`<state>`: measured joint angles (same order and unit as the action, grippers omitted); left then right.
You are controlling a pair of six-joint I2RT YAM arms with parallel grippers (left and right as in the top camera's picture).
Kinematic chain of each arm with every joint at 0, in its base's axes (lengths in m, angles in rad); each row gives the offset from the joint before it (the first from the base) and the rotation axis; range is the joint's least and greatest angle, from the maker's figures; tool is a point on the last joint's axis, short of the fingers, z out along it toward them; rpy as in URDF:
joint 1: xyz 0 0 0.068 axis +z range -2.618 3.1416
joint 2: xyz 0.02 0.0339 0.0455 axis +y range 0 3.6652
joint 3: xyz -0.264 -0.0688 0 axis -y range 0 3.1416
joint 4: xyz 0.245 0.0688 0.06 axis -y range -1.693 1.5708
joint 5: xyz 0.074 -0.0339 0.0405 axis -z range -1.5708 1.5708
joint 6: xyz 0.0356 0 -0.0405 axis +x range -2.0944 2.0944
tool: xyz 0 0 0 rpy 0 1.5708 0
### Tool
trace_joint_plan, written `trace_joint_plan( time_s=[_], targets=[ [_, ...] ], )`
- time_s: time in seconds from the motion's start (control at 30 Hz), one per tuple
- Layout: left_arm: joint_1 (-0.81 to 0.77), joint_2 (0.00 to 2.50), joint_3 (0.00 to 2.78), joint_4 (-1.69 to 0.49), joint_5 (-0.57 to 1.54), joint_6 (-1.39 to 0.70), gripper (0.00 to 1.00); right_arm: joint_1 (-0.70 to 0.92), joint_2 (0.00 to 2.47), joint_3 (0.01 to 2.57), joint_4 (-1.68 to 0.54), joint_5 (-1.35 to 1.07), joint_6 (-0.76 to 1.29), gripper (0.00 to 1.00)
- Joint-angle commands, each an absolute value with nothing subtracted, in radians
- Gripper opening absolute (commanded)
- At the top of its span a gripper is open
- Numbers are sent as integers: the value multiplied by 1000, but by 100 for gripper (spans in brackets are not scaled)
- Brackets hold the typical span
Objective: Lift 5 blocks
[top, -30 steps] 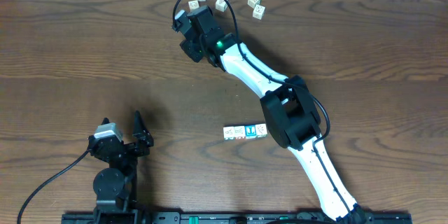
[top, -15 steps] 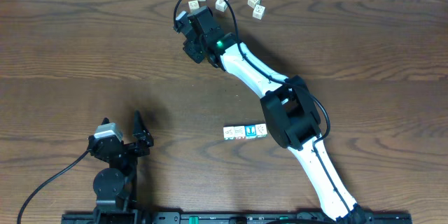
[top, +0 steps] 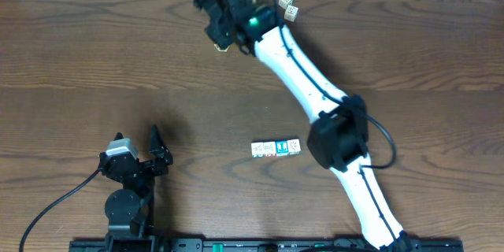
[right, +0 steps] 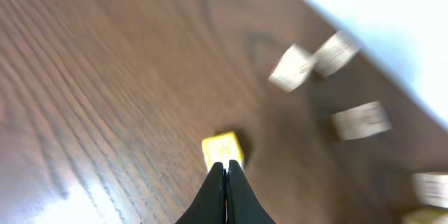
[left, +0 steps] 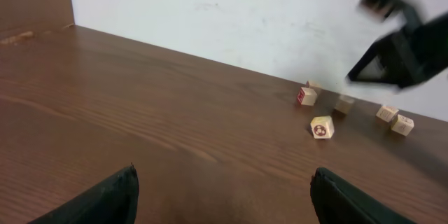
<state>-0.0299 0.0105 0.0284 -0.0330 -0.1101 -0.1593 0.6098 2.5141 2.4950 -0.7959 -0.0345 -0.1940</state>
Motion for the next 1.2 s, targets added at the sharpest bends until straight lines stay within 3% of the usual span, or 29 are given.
trace_joint_plan(
  time_s=[0.0, 0.03, 0.07, 0.27, 0.33, 0.53, 0.73, 1.17],
  targets=[
    [-32, 5, 4, -63, -119, -154, 79, 583, 2394, 2535, -830, -44, -179, 7],
    [-32, 5, 4, -63, -119, -154, 79, 583, 2394, 2535, -841, -50, -176, 23],
    [-32, 5, 4, -63, -119, -154, 79, 583, 2394, 2535, -851, -50, -176, 30],
    [-32, 5, 4, -63, -119, -154, 79, 597, 2436, 2512, -845, -51, -172, 40],
    [-32, 5, 4, -63, -119, -154, 79, 603, 2463, 2511, -819, -50, -172, 55],
    [-32, 5, 4, -64, -119, -154, 79, 597, 2561, 2511, -746, -49, -91, 70],
    [-32, 5, 4, -63, -119, -154, 79, 598, 2654, 2511, -719, -31, -97, 72],
    [-32, 5, 4, -64, -119, -154, 79, 586, 2710, 2511, -753, -62, -207, 62]
  ],
)
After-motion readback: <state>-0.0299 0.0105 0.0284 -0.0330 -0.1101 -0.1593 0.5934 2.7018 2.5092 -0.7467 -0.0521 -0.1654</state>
